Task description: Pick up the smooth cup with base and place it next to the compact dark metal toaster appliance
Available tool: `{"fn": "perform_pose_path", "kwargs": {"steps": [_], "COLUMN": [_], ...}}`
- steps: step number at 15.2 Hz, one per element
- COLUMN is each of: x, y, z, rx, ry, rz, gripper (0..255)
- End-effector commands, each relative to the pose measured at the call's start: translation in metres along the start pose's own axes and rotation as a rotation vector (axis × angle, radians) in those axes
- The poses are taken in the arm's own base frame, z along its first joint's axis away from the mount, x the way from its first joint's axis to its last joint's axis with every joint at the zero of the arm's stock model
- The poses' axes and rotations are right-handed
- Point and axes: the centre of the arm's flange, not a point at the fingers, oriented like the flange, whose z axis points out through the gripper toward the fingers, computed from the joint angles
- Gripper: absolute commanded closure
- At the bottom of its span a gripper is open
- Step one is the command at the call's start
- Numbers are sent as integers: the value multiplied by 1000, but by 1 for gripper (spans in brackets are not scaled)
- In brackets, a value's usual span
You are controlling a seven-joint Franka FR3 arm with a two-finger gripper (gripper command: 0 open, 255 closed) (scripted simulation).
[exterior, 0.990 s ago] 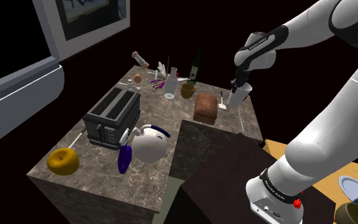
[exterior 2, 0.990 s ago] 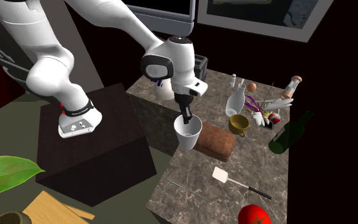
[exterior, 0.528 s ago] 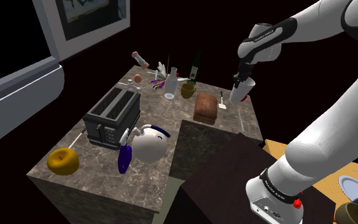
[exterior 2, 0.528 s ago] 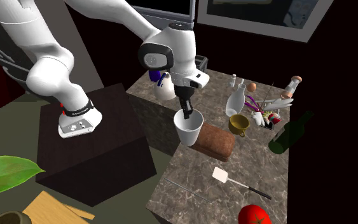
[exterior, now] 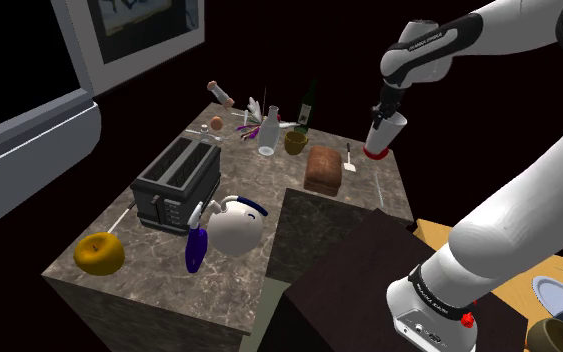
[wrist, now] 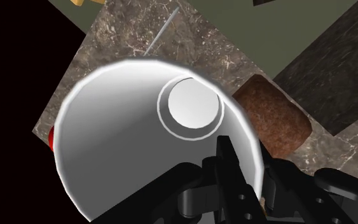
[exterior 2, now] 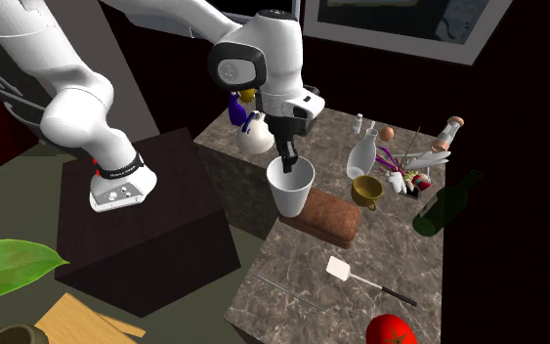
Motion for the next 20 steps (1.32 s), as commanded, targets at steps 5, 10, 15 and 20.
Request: {"fn": "perform_pose_path", "kwargs": {"steps": [5, 10, 15, 20], "x": [7, 26, 44, 62], "y": [-22, -85, -148, -211], "z": [-20, -29, -38, -48], "rx": [0, 0, 0, 0], "ry": [0, 0, 0, 0], "rz": [0, 0, 0, 0], "gripper": [255, 255, 255, 255]}}
